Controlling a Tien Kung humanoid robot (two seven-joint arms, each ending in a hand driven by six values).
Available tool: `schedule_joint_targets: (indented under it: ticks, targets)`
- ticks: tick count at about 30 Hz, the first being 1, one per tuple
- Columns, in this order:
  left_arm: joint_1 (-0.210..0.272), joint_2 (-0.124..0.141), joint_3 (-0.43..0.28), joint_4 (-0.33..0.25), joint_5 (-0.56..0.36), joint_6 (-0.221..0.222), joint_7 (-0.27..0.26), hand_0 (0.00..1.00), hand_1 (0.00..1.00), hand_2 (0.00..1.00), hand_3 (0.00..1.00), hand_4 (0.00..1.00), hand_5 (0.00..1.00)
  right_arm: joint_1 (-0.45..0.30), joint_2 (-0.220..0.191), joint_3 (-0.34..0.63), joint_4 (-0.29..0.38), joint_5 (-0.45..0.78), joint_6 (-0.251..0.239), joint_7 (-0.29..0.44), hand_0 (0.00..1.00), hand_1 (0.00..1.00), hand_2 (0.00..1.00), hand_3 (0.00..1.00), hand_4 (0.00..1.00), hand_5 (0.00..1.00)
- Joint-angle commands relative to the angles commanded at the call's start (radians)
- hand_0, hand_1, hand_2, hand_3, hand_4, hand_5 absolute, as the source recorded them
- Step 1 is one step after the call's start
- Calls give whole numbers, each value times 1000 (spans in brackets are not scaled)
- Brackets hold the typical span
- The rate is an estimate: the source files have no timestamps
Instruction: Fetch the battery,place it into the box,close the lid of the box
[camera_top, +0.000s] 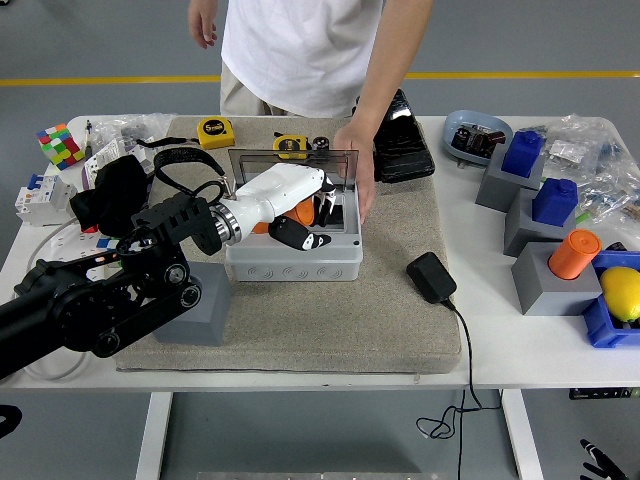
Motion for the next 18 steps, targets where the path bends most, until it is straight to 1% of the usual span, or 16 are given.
schedule_joint_targets:
  ticks: [4,8,11,12,17,18]
  targets:
    - [-34,-22,42,47,22,14,-3,141,144,241,298,809,2,0,1,-10,0,7,0,0,624,683,667,545,914,487]
    - [-56,-39,73,96,24,24,-5,143,144,242,305,822,2,0,1,-19,0,14,-1,1,624,683,667,545,914,486]
    - [-59,-49,74,124,20,35,-15,143,144,242,305,822,2,-1,1,-21,0,16,-1,1,624,683,667,545,914,486]
    - [-60,-53,73,131,19,41,-19,167,186,275,349,863,2,-2,1,-20,0,16,-1,1,623,684,667,544,914,488]
    - [-64,-64,66,145,47,58,-33,167,186,275,349,863,2,-1,1,-23,0,18,-1,2,623,684,667,544,914,488]
    - [-64,-65,66,145,55,61,-34,298,421,446,495,935,2,0,1,-25,0,20,-1,2,623,684,667,545,914,487]
